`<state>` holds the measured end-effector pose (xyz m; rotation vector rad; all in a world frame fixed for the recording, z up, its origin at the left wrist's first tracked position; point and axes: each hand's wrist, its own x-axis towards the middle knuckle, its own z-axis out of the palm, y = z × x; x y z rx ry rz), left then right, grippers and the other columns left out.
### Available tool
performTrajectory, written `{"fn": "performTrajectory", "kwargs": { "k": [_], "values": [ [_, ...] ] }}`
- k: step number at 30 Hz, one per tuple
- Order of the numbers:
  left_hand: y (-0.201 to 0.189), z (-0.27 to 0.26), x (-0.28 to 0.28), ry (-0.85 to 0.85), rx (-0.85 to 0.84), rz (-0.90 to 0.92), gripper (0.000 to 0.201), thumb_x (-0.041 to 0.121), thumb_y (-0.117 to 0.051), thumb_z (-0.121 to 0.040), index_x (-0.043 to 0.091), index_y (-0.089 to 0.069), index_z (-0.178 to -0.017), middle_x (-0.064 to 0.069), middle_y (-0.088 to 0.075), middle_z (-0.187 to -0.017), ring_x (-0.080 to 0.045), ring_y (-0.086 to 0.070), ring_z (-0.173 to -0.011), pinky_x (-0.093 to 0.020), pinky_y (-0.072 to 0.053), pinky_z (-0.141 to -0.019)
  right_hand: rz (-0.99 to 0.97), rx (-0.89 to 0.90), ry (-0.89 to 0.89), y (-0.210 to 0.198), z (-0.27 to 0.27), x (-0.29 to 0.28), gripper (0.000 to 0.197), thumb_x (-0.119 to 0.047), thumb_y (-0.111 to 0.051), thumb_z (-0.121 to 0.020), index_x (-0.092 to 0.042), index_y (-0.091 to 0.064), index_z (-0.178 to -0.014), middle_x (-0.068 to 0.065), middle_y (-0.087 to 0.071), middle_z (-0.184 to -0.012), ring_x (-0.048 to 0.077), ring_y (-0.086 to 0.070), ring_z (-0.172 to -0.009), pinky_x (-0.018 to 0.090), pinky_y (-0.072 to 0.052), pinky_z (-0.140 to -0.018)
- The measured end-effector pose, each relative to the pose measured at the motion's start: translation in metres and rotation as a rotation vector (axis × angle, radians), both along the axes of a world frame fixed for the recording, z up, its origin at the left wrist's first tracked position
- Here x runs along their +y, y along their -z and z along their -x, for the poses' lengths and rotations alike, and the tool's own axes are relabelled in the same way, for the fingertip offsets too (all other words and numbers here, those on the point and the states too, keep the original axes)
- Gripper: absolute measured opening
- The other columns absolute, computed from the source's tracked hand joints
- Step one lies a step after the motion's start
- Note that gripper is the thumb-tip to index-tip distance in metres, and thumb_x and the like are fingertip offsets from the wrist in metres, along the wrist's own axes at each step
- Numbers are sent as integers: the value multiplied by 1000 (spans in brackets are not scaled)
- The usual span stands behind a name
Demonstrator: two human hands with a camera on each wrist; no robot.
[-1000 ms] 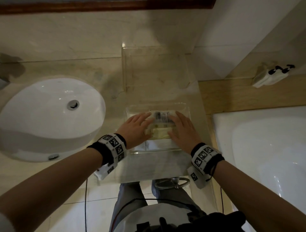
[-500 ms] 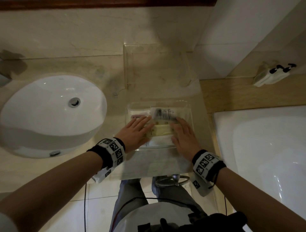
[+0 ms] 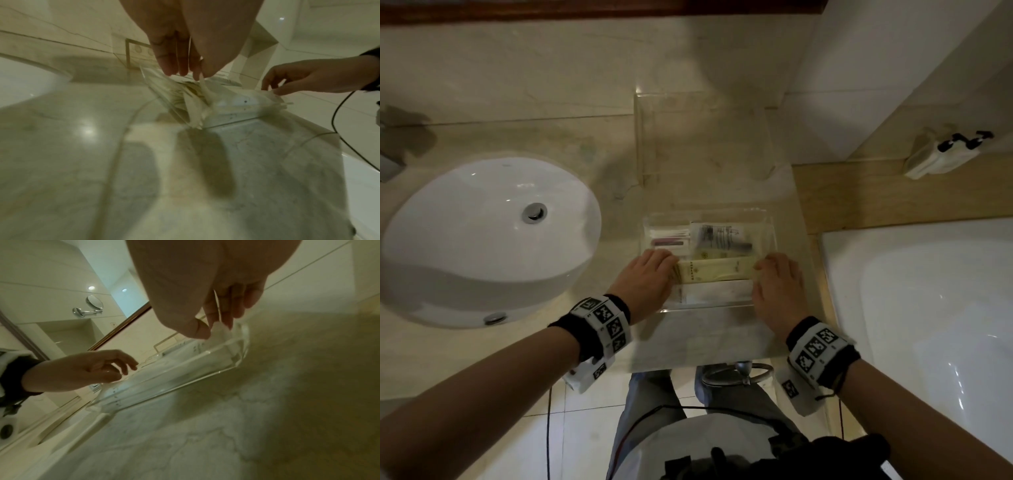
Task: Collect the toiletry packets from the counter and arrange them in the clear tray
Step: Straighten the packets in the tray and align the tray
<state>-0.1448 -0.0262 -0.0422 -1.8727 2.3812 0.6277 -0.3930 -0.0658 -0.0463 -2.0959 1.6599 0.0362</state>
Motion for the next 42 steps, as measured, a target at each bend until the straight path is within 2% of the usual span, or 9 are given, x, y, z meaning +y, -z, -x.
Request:
{"fn": "performTrajectory", "kwargs": {
  "k": [4,9,15,19,22,26,30,35,42],
  "values": [
    [-5,-14,-1,-129,116,-14,34,7,-48,-89,0,-53,-122,-16,-54,-121,-31,-56,-105,-38,-52,-92,-78,11,-6,-5,15,-4,34,-18,-47,-88,-9,-47,-122,12,-49,-120,31,-47,-111,41,-38,-97],
    [-8,-7,-3,-134,133,-84,31,7,-41,-95,1,-50,-123,-14,-48,-129,-30,-60,-99,-33,-51,-87,-204,-70,27,-12,16,-5,27,-17,-46,-93,-10,-47,-118,12,-56,-111,30,-56,-95,34,-42,-77],
    [-5,-3,-1,-143,119,-107,26,7,-40,-95,0,-54,-116,-15,-50,-125,-32,-61,-95,-34,-52,-84,-206,-138,89,-10,16,-2,17,-20,-48,-93,-11,-50,-107,10,-61,-100,28,-58,-90,33,-44,-74],
    [-7,-1,3,-90,46,5,35,18,-39,-95,7,-51,-126,-10,-52,-129,-27,-56,-110,-35,-49,-92,33,-32,-5,-3,15,3,40,-37,-33,-88,-12,-46,-117,9,-50,-121,28,-49,-107,41,-45,-92],
    [-2,3,8,65,-92,55,49,32,-30,-93,13,-47,-134,-6,-53,-138,-25,-53,-125,-37,-42,-105,167,-115,-72,1,1,8,49,-32,-44,-89,-21,-28,-134,11,-30,-147,29,-29,-134,46,-29,-109],
    [16,13,4,71,-184,36,59,41,-11,-98,7,-31,-141,-12,-43,-146,-29,-41,-135,-44,-22,-108,58,-31,-158,10,-25,-2,63,-39,-31,-95,-32,6,-145,3,11,-158,20,11,-145,40,2,-119],
    [30,13,-1,16,-204,-51,69,49,-3,-97,3,-31,-141,-14,-43,-146,-27,-32,-138,-43,-16,-113,-26,139,-273,25,-31,-6,61,-43,-18,-97,-32,20,-144,-3,26,-155,16,22,-143,40,10,-118],
    [33,10,-2,17,-185,-113,77,51,-1,-96,1,-46,-134,-14,-48,-141,-30,-47,-130,-36,-6,-114,-38,158,-277,34,-16,-11,68,-47,6,-83,-27,13,-147,-8,29,-151,14,19,-143,34,11,-117],
    [31,13,-14,45,-144,21,71,49,-30,-85,5,-37,-140,-13,-44,-145,-30,-43,-134,-47,-14,-117,-11,-93,-96,19,-18,-20,58,-27,-35,-97,-22,-9,-148,4,2,-159,21,-5,-146,32,-6,-117]
  ]
}}
